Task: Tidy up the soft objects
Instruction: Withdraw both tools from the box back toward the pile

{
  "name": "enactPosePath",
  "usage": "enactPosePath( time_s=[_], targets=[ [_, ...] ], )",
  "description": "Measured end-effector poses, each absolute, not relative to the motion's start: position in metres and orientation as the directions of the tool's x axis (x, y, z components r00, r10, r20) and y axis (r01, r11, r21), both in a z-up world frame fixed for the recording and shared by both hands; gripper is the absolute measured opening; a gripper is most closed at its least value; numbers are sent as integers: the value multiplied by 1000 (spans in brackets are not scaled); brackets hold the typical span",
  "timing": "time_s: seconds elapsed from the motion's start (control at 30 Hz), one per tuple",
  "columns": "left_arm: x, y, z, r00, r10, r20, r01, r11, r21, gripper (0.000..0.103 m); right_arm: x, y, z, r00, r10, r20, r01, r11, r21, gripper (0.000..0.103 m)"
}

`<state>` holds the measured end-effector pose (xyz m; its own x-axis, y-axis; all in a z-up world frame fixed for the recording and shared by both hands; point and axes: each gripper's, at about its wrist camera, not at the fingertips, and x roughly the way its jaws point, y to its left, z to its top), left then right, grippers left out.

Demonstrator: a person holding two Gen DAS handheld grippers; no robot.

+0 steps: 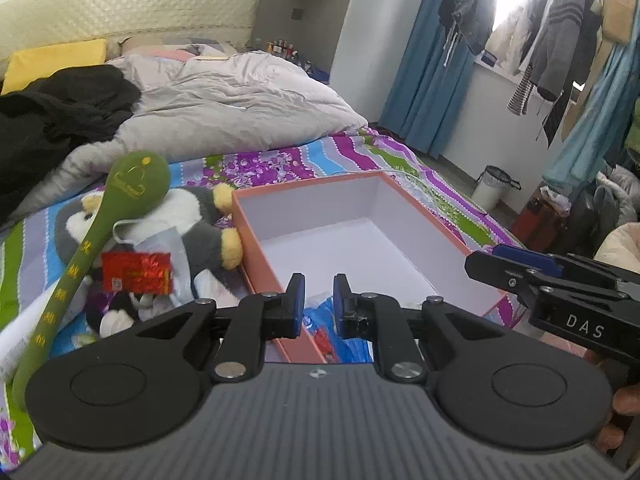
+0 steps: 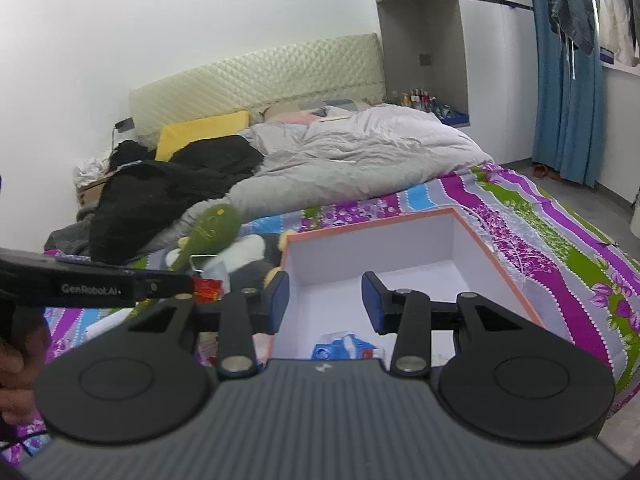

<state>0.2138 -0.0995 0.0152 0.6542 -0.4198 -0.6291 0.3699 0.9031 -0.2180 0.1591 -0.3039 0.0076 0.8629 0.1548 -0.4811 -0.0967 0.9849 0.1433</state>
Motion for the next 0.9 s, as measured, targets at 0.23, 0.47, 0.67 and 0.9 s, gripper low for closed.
enactPosePath(
  time_s=[0.23,0.47,0.67,0.9],
  targets=[
    [182,-73,13,676,-402,-618,322,915,-244,18,139,-285,6,864,171,-473,-118,983,140,43],
    [157,-47,7,694,-373,-616,266,928,-262,18,124,-268,-2,850,200,-488,-143,978,152,43],
    [139,-32,-5,681,-367,-634,225,929,-295,18,109,-250,-12,832,220,-509,-173,975,140,43],
    [114,-15,-19,675,-340,-655,188,937,-294,18,94,-237,-20,817,235,-526,-190,972,138,43]
  ],
)
